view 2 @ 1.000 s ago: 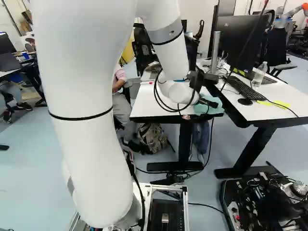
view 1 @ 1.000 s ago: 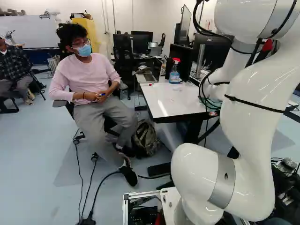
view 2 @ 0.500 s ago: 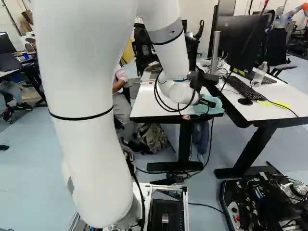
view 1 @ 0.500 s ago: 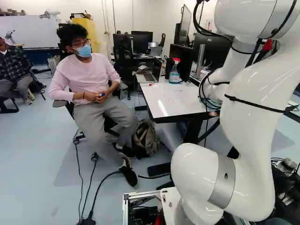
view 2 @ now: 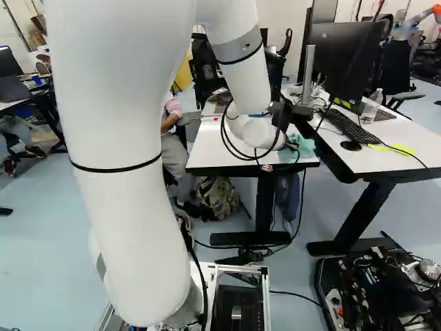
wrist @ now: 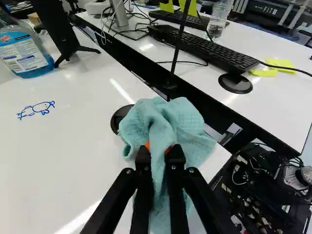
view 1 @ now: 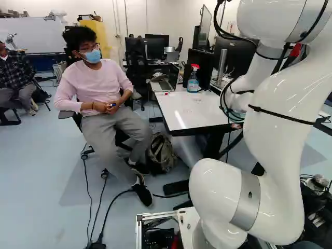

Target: Clean the table with the green towel

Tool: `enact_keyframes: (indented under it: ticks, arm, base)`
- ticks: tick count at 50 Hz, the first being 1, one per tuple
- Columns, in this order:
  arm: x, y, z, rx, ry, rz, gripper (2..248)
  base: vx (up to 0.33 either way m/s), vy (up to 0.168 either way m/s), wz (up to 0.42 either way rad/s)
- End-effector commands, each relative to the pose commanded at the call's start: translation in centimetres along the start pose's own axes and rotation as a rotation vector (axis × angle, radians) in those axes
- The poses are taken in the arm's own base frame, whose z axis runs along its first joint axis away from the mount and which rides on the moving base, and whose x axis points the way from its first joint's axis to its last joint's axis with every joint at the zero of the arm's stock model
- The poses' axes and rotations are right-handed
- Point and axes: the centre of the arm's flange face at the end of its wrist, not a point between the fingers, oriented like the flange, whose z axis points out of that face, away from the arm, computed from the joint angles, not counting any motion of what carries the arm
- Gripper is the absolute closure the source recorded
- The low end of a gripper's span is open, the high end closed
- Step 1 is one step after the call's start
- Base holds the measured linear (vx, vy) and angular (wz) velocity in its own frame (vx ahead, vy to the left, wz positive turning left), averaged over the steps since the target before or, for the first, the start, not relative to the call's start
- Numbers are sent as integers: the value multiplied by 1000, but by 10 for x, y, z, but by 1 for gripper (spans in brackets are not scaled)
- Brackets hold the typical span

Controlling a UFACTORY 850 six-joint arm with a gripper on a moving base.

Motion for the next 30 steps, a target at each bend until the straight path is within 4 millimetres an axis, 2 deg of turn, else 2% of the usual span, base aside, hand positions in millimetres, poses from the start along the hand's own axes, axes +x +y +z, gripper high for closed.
enact_keyframes:
  ticks: [1,20,30]
  arm:
    - [0,0,0,0,0,0,213]
    - [6,-1,-6,1,16,-1,213]
    - [15,-9,-12,15,38,-10,213]
  base:
    - [0,0,0]
    - [0,0,0]
    - [0,0,0]
